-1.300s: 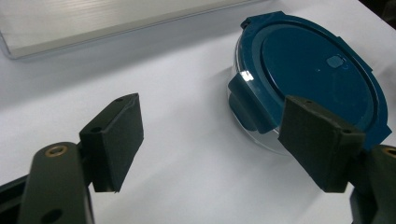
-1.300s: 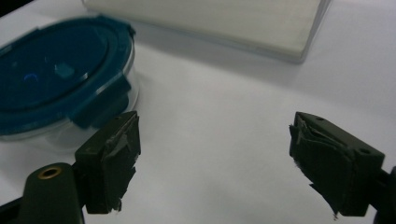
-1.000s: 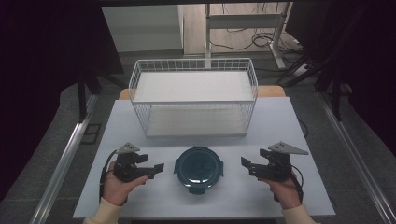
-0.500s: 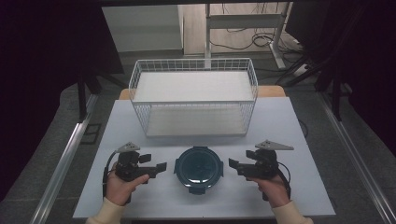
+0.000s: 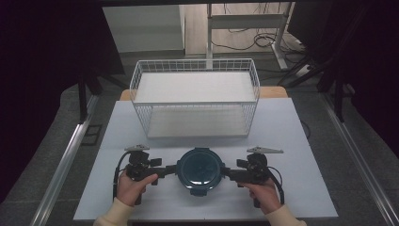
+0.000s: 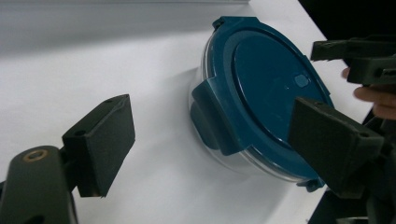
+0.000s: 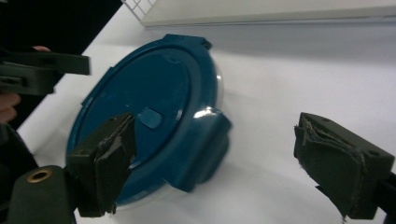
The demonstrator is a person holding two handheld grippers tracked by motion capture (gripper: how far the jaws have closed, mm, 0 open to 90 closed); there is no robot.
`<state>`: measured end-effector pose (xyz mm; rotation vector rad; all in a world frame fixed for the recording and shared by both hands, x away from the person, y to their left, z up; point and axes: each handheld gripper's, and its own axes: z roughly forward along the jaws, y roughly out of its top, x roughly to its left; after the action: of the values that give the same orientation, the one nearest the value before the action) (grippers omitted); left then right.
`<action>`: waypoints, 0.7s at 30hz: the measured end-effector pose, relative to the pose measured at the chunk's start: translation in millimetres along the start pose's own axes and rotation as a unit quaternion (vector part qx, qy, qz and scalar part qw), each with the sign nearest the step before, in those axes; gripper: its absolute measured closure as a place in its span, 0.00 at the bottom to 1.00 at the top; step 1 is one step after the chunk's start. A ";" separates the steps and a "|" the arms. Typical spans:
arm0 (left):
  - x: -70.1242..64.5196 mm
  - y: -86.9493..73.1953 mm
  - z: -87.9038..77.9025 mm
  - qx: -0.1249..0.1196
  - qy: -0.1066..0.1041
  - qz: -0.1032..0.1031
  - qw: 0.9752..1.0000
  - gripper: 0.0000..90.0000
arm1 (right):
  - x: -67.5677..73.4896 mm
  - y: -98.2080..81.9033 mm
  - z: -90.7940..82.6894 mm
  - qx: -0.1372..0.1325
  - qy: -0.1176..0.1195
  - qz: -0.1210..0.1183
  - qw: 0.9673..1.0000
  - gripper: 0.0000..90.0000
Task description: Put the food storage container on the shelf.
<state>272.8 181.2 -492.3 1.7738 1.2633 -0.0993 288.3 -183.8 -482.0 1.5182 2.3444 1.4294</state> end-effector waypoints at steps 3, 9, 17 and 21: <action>1.1 1.5 6.7 0.005 -0.015 -0.008 1.000 0.17 | 3.9 0.7 7.3 0.005 0.013 0.017 1.000 0.13; 3.6 4.3 21.7 0.011 -0.038 -0.029 0.999 0.17 | 8.8 -2.1 22.6 0.027 0.017 0.031 0.999 0.13; 4.8 2.7 37.6 0.033 -0.056 -0.038 0.997 0.19 | 9.0 -6.1 34.9 0.048 0.034 0.069 0.996 0.12; 4.7 0.5 41.9 0.045 -0.063 -0.042 0.996 0.19 | 7.9 -9.3 39.2 0.054 0.042 0.093 0.993 0.12</action>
<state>292.9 154.8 -518.3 1.7608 1.2599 -0.3148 294.8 -152.5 -507.8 1.7809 2.4206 1.4527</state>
